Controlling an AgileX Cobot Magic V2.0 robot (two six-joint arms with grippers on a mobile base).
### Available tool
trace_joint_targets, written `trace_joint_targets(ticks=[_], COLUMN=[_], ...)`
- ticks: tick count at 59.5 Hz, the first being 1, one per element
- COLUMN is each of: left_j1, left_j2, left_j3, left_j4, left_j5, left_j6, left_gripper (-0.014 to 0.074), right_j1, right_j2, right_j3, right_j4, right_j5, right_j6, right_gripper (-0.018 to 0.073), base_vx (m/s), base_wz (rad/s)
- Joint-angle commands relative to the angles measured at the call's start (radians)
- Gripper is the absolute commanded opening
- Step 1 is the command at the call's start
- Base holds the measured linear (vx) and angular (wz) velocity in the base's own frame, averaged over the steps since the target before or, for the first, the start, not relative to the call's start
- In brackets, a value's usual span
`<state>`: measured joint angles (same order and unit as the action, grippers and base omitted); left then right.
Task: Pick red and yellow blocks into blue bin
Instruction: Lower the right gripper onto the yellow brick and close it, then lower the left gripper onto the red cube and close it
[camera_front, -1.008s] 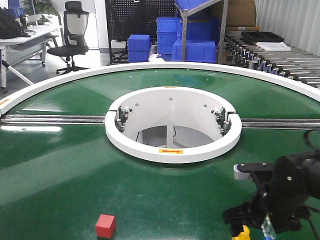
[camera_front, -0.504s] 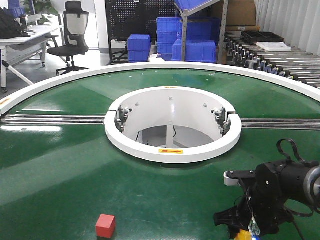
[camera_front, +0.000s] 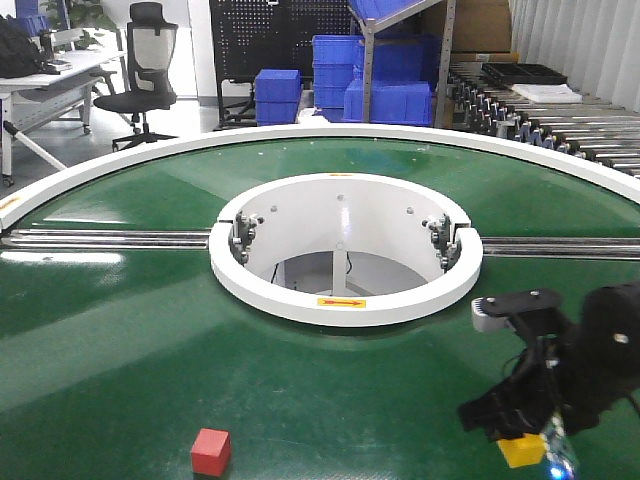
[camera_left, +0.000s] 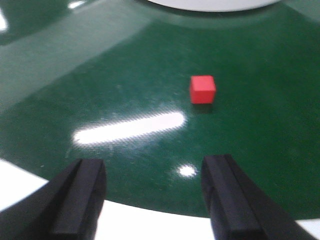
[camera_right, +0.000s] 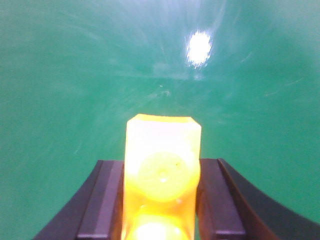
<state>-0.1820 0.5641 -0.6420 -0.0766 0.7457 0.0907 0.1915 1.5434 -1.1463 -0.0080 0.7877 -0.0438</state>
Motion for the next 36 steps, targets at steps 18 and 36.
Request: trace_joint_targets(ticks=[18, 36], left_j1=[-0.161, -0.161], left_j2=[0.519, 0.954], left_j3=[-0.288, -0.561], left_j4=[-0.013, -0.015], left_j5=[-0.064, -0.01], left_j6=[0.067, 0.046], left_gripper=[0.0536, 0.0651], right_j1=[-0.001, -0.003], right_j2=[-0.307, -0.327], right_j3=[0.115, 0.115], right_j4=[0.236, 0.256], right_j5=[-0.013, -0.008], right_j6=[-0.379, -0.378], right_gripper=[0.0253, 0.0253], base_vx=[0.0, 0.0], base_wz=[0.0, 0.0])
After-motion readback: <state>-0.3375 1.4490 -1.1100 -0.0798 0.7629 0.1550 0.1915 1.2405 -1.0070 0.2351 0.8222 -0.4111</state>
